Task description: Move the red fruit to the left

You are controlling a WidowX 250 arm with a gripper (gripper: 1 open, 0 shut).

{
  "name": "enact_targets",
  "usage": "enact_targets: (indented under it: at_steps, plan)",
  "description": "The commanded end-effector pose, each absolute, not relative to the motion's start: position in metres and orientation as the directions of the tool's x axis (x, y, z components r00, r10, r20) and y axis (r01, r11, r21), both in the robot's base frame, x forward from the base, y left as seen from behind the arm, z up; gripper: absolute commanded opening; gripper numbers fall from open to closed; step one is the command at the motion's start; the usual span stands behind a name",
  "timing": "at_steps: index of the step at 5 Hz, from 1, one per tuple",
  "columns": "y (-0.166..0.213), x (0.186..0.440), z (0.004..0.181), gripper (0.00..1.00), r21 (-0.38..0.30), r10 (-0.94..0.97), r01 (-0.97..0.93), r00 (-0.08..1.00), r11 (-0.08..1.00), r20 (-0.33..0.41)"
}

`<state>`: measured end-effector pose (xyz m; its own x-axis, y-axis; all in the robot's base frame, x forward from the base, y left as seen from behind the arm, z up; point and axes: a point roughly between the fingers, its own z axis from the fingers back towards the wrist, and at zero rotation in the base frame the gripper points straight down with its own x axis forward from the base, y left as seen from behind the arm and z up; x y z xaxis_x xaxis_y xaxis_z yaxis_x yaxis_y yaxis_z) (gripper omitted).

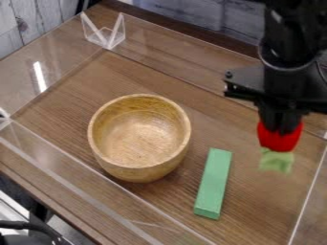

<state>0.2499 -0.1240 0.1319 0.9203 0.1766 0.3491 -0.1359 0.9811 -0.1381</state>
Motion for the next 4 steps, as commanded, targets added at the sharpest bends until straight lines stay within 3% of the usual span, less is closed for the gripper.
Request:
enact_targets:
  at_steps: [1,4]
  plan:
    - [-0.128,0.248,0.14,0.0,-0.169,0.169,-0.113,0.912,0.979,0.374]
    - [-0.121,0.235,0.144,0.0,-0.184,0.149,-0.086,0.919,0.979,0.366]
